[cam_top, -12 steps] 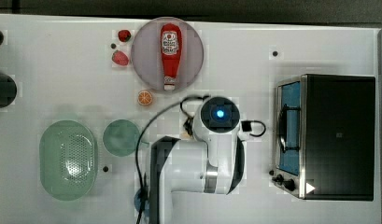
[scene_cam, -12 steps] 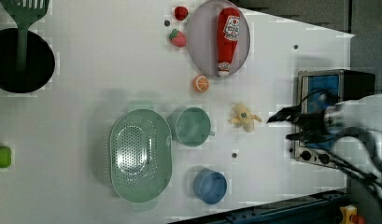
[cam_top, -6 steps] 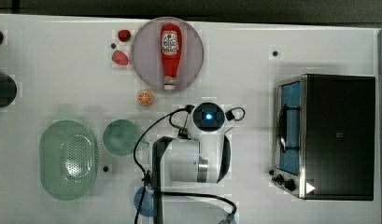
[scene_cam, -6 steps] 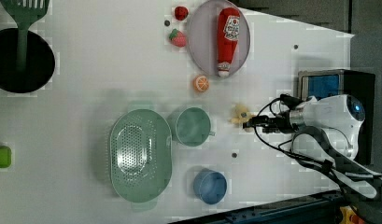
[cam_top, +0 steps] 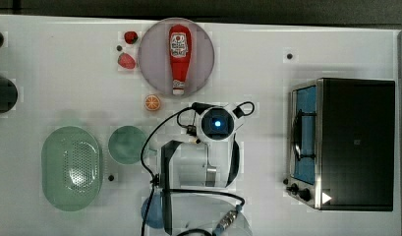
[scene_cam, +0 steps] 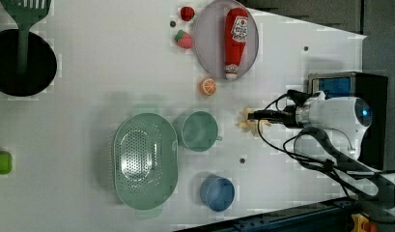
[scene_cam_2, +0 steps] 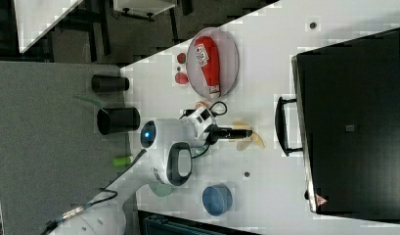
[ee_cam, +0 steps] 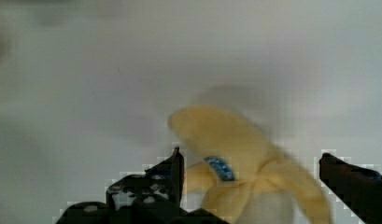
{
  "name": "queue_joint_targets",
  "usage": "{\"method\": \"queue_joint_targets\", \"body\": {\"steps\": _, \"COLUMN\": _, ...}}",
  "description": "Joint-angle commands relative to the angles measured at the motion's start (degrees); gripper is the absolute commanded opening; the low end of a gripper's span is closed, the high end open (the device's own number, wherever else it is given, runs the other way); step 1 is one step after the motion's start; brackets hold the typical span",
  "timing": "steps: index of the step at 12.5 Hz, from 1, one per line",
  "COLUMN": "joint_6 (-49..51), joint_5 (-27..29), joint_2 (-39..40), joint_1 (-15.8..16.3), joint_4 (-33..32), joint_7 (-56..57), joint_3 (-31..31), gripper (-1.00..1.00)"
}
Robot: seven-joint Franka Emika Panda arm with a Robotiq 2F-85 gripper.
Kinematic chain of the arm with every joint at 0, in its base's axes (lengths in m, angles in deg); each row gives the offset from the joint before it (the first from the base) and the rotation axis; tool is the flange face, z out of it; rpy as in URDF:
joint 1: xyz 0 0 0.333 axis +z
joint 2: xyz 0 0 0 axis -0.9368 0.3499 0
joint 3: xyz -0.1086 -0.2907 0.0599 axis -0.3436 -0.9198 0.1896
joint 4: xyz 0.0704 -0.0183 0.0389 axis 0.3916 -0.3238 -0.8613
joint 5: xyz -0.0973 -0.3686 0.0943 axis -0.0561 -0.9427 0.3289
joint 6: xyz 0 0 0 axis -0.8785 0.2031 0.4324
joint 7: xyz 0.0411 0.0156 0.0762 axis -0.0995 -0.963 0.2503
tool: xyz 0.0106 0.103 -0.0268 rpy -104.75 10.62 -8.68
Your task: Pick Banana and place it in mug.
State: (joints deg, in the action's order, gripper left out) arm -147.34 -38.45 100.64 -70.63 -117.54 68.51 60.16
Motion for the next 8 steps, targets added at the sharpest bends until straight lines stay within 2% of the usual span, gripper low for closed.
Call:
{"method": "queue_joint_targets", "body": {"steps": 1, "joint_6": -1.8, "joint_5": -0.6, "joint_2": 0.8, "joint_1": 0.3, "joint_4": -1.6, "joint_7": 3.8, "joint_3": -0.7, "gripper": 0.69}}
{"method": "queue_joint_targets", "body": {"steps": 5, "joint_6": -1.8, "joint_5": -0.5, "joint_2": -0.1, "joint_1": 0.3, "joint_4": -1.7, "joint_7": 3.8, "joint_3": -0.8, "gripper": -0.26}}
{"method": "queue_joint_targets", "body": {"steps": 6, "joint_6": -1.8, "joint_5": -0.5, "joint_2": -0.6, "joint_1": 0.3, "joint_4": -1.7, "joint_7": 3.8, "joint_3": -0.8, "gripper": -0.40}}
{"method": "queue_joint_targets", "body": {"steps": 8, "joint_6": -1.7, "joint_5": -0.5, "joint_2": -2.3, "joint_1": 0.2, "joint_4": -1.9, "joint_7": 3.8, "joint_3": -1.0, "gripper": -0.40}}
